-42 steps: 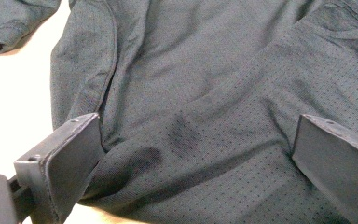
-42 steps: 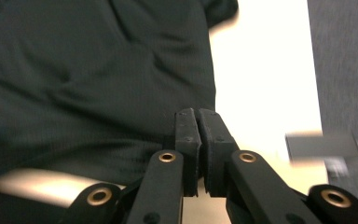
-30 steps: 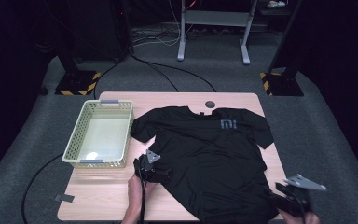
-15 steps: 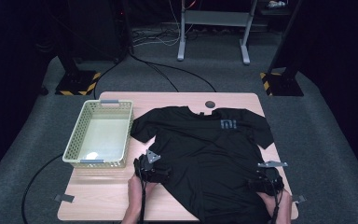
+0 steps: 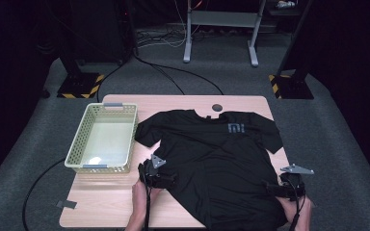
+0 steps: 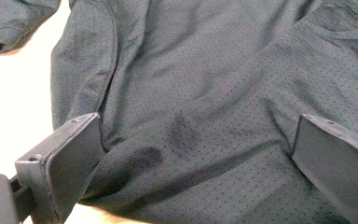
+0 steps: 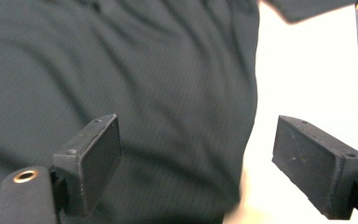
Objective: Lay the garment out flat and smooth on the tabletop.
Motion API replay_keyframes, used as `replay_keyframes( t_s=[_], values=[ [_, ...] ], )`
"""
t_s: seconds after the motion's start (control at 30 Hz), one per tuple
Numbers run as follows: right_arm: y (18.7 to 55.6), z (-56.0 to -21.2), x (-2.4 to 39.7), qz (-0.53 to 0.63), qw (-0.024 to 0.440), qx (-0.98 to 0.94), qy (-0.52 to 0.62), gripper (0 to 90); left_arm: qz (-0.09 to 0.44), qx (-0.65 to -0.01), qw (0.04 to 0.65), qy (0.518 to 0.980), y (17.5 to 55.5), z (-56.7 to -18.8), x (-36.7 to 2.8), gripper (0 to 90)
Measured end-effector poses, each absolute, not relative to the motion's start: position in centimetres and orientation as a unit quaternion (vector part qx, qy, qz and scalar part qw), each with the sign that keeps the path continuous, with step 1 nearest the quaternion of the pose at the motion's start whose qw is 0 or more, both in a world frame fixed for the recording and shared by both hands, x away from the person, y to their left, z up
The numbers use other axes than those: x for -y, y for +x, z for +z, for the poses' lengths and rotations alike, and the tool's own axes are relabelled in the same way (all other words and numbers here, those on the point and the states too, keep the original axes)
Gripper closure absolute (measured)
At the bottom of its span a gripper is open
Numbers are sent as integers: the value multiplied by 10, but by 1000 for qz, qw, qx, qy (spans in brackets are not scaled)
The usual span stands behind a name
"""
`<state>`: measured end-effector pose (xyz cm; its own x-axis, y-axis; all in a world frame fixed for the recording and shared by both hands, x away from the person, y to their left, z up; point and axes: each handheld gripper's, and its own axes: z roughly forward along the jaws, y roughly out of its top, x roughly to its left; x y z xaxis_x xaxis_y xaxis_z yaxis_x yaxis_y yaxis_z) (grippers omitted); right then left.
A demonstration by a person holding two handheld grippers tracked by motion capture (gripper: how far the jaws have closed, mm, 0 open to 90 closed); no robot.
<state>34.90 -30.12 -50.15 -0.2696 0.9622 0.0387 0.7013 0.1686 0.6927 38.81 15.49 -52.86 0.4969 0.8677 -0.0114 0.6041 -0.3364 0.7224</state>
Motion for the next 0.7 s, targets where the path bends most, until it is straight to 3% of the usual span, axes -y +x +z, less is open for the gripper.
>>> replay_keyframes(
  t_s=[0.2,0.37,0.7],
  values=[
    [371,-514,310,319,229,-722,570,61,188,-470,347,790,388,-526,-158,30],
    [378,-523,307,315,238,-724,565,50,188,-456,368,788,384,-504,-146,69],
    [379,-527,307,319,239,-722,565,51,146,-406,367,824,402,-496,-68,156]
  ],
)
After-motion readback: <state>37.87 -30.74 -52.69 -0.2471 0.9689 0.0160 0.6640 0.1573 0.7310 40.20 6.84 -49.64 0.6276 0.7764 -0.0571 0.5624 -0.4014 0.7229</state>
